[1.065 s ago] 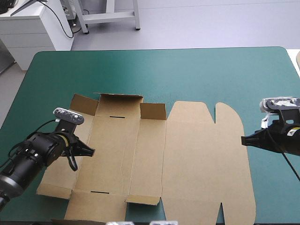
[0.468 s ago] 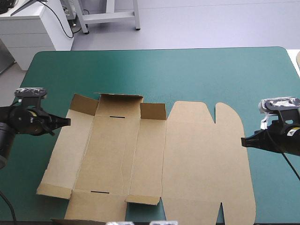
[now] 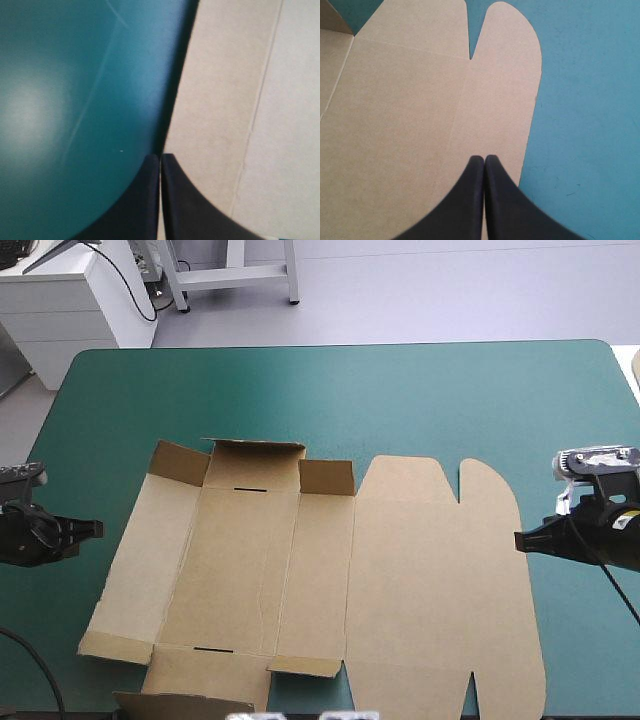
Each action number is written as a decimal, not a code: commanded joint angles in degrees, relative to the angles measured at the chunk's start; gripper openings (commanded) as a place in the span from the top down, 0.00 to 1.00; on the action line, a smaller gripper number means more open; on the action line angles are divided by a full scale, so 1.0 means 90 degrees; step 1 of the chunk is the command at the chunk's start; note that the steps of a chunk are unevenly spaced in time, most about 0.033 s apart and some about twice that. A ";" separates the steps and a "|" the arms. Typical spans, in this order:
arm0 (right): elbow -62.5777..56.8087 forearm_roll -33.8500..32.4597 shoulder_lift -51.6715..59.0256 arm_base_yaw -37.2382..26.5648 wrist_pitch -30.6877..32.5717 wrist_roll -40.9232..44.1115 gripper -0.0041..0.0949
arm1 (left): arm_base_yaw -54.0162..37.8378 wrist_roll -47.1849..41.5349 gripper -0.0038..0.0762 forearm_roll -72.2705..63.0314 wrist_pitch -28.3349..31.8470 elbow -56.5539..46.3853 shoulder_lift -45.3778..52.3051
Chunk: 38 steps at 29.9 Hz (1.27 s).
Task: Fold the box
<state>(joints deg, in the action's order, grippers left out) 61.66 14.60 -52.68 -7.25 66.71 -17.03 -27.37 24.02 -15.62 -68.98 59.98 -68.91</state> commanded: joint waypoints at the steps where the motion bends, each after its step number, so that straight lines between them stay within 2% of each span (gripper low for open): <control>1: 0.0165 0.0067 0.0063 -0.0053 -0.0279 -0.0055 0.98 | -0.0022 0.0476 0.96 -0.0669 0.0000 -0.0342 0.0079; 4: 0.0165 0.0067 0.0063 -0.0053 -0.0264 -0.0055 0.98 | -0.0022 0.0885 0.96 -0.0612 -0.0060 -0.0897 0.0079; 7: 0.0165 0.0094 0.0063 -0.0053 -0.0214 -0.0055 0.98 | -0.0022 0.0993 0.96 -0.0624 0.0164 -0.1119 0.0079; 19: 0.0165 0.0104 0.0063 -0.0053 -0.0214 -0.0055 0.98 | -0.0897 0.1183 0.93 -0.0897 0.0328 -0.1094 -0.0035; 25: 0.0165 0.0098 0.0063 -0.0053 -0.0255 -0.0055 0.98 | -0.1147 0.1960 0.93 -0.1681 -0.0418 -0.1094 -0.0795; 38: 0.0165 0.0110 0.0063 -0.0053 -0.0243 -0.0055 0.98 | -0.1147 0.1860 0.93 -0.1357 -0.0130 -0.1094 -0.0998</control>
<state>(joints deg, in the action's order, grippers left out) 61.66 14.66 -52.68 -7.25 66.77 -17.07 -37.56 41.10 -27.08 -69.00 48.82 -79.17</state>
